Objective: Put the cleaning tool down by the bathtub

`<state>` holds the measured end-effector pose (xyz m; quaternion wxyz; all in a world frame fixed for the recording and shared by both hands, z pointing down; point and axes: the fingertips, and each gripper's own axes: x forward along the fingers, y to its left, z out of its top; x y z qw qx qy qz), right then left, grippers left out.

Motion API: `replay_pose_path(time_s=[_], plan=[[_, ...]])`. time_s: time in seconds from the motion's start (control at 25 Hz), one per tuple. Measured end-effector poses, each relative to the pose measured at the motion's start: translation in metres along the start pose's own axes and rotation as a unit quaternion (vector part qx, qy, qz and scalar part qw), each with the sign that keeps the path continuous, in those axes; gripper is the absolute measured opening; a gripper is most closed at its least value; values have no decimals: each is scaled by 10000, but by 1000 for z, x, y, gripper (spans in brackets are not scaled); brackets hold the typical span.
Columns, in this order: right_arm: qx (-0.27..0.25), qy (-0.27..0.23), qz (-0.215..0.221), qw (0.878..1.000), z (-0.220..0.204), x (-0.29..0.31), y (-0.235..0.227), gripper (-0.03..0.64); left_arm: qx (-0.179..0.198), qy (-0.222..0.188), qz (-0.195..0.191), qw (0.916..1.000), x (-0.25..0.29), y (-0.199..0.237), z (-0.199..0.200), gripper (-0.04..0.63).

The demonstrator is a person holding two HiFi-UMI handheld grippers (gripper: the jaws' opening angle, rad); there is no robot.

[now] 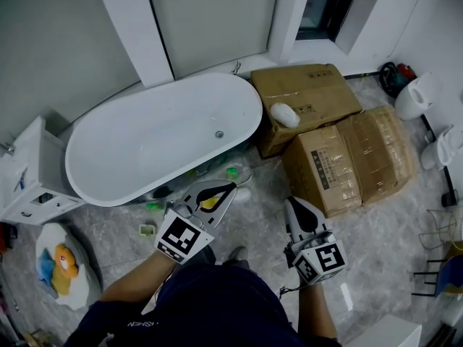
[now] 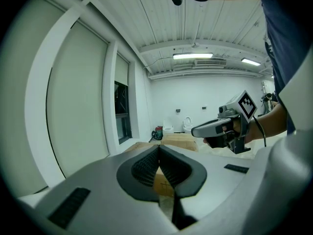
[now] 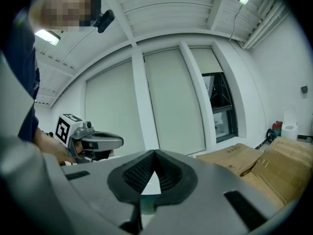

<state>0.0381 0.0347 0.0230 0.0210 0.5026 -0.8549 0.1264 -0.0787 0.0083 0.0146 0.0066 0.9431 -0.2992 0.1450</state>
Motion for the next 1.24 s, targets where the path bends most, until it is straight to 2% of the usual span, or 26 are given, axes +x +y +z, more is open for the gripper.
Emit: replay_pose_path(time_s=[0.2, 0.52, 1.24], plan=[[18, -90, 56, 9999, 3, -1, -3, 5, 74, 18, 19, 10000, 3, -1, 0, 31], [-116, 53, 50, 9999, 0, -1, -9, 3, 145, 69, 47, 9999, 5, -2, 1, 31], [-106, 8, 344, 9994, 2, 0, -17, 3, -18, 104, 145, 9998, 18, -7, -2, 31]])
